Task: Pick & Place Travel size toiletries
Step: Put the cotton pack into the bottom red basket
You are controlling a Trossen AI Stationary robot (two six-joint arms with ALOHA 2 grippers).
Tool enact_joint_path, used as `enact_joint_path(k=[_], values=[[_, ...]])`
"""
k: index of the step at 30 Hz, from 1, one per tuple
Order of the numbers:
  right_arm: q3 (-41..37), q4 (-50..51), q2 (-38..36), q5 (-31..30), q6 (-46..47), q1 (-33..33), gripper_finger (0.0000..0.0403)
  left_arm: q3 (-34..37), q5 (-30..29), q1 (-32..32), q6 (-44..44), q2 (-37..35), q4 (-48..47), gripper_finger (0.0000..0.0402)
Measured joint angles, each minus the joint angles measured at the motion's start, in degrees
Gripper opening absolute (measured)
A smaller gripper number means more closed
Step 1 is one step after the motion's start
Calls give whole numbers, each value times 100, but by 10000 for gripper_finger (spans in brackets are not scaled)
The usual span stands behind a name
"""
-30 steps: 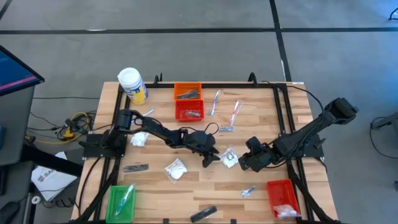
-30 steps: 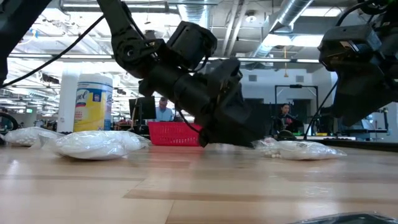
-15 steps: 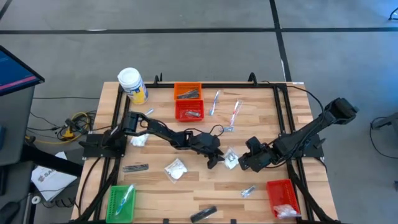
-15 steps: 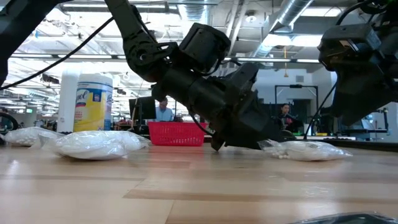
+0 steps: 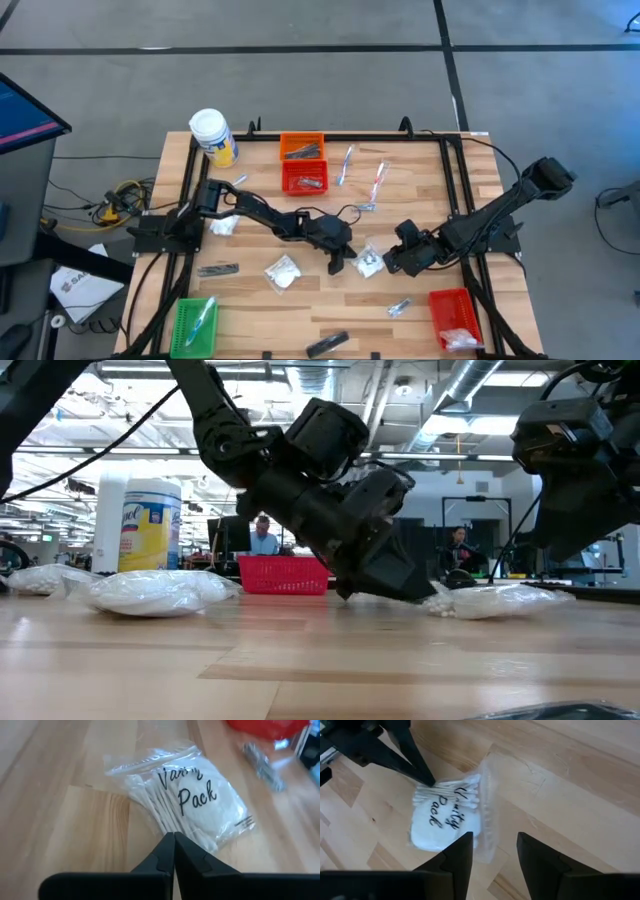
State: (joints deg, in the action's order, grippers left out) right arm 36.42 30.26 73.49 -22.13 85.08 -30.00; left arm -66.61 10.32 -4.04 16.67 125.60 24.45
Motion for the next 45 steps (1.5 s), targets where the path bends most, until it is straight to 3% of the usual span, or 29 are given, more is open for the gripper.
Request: enact_joint_path(k=[11,20,33,40,45], values=[[-56,-482,0,-2,-15,-228,175,7,-1524,-619,-2001,-353,-283,0],[-398,-1176,0,0,-12,-299,202,2,-2559,-1096,-2904,-548,-130,0],[-964,-2633,0,-35,-595,-168,204,122,-2688,-1195,-3087,-822,-98,0],[-970,-2634,4,-88,-616,-263,204,122,-2685,-1197,-3080,-822,-90,0],[-972,-2736,398,-153,-546,-343,202,122,-2685,-1197,-3079,-822,-87,0]])
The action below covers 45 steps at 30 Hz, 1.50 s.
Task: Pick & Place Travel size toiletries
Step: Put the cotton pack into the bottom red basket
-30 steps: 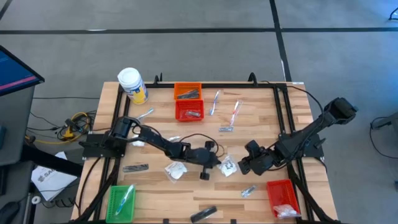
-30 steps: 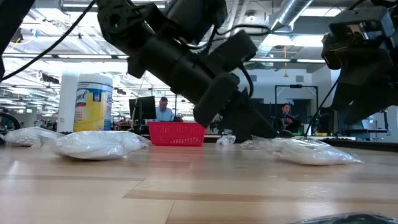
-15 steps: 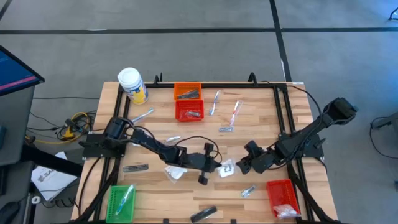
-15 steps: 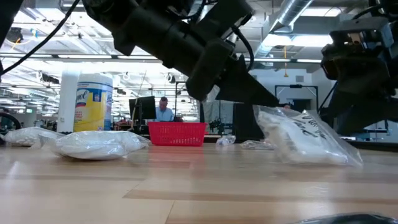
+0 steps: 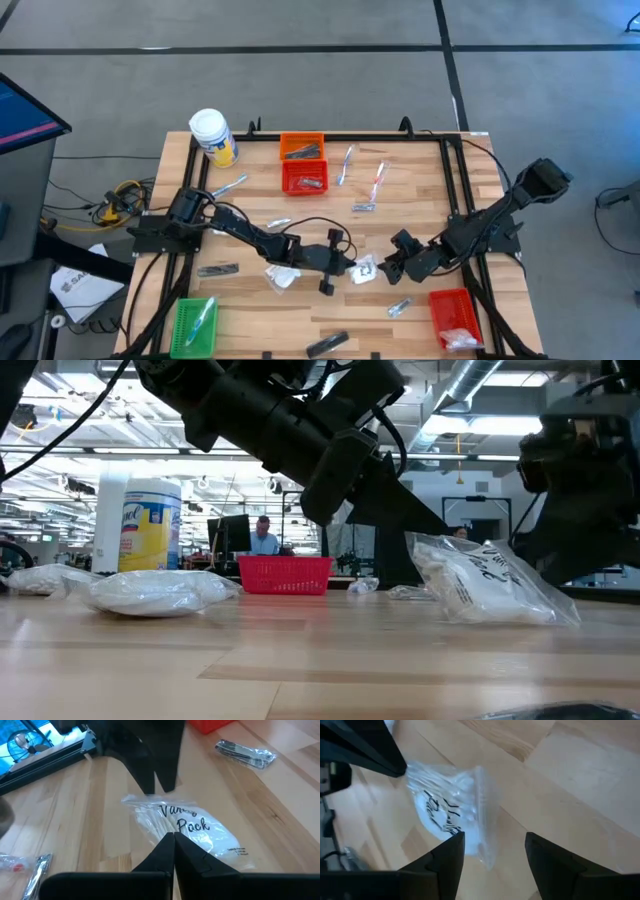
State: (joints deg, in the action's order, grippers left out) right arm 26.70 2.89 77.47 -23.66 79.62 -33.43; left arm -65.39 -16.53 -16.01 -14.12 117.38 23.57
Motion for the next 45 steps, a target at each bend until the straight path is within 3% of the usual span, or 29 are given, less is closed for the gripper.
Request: enact_joint_path(k=[10,18,23,29,34,39,45], values=[[2,-1366,1113,88,-845,44,198,0,2,0,69,0,0,0],[6,-1640,1270,132,-1275,61,173,0,2,2,69,0,-1,0],[2,-1623,1220,223,-1358,61,127,0,3,2,100,0,-11,0],[3,-1622,1216,392,-1382,109,20,0,-359,-15,111,0,-175,1],[157,-1567,1215,666,-1696,144,13,0,-768,-13,410,0,-268,6],[550,-944,981,935,-2182,238,5,0,-921,-30,512,0,-390,6],[1498,1676,281,855,-2567,138,2,0,-1163,-33,560,0,-522,6]])
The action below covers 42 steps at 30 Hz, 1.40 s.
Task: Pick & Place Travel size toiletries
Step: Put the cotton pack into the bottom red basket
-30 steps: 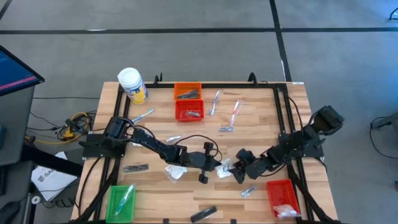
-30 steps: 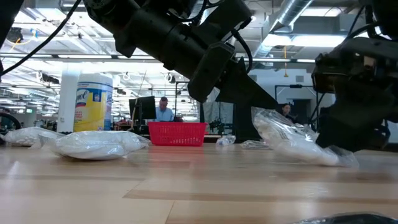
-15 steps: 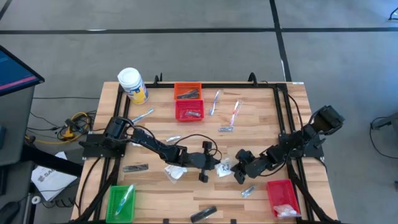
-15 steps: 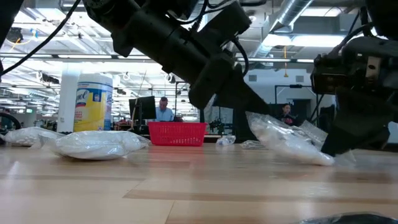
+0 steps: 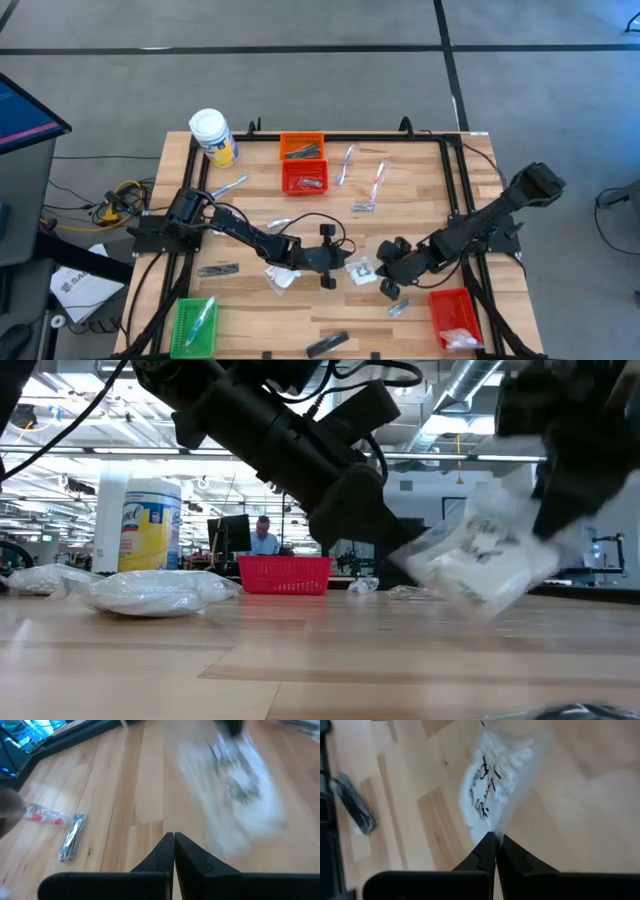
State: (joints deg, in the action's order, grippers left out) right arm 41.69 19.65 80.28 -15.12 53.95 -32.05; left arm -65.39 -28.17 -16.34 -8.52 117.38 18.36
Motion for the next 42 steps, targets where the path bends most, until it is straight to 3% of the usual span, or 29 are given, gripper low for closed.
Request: enact_joint_path(k=[7,14,17,19,25,28,32,36,42], values=[[1362,3023,-483,-546,-58,-790,1,0,-34,0,1,0,-16,2],[2116,4232,-504,-543,-56,-1821,0,0,-32,-24,176,0,-3,2],[2177,4358,-502,-481,-177,-2048,0,9,159,-42,144,-107,-13,2],[2178,4371,-502,-470,-187,-2156,0,46,650,-40,78,-301,62,1],[2178,4426,-497,-461,-446,-2196,0,588,3174,92,353,-909,1487,1],[2178,4422,-497,-364,-707,-2085,0,971,3904,236,679,-1064,2515,1],[2180,4419,-497,106,-907,-1873,0,1231,4022,463,732,-1060,3152,1],[2233,4445,-497,451,-1070,-1644,0,1100,4021,665,750,-967,3174,12],[2730,4555,-493,530,-1380,-1448,0,772,4022,563,892,-853,3040,90]])
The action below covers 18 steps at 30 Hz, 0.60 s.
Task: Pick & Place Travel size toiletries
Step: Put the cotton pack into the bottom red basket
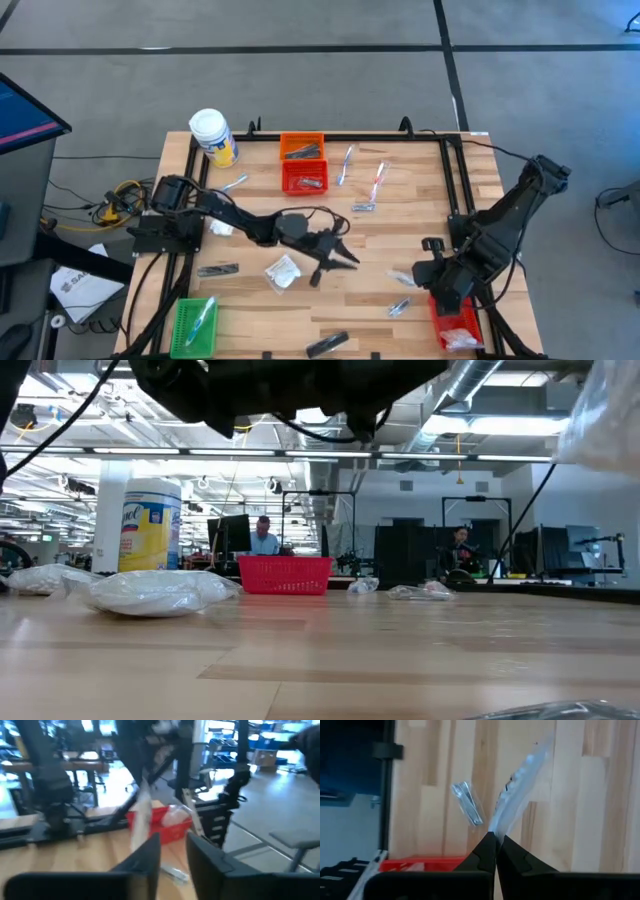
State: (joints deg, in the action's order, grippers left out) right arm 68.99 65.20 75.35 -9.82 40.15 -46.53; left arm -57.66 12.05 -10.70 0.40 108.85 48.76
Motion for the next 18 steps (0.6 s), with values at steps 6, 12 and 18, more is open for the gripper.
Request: enact_joint_path(k=[6,12,18], values=[[1205,1523,579,516,165,22,0,-742,-376,-199,-46,617,328,191],[2777,2323,1612,799,-154,115,0,-1356,-513,-281,-320,1125,396,244],[3570,2462,2386,716,-491,300,0,-1141,-516,-281,-469,1183,265,253]])
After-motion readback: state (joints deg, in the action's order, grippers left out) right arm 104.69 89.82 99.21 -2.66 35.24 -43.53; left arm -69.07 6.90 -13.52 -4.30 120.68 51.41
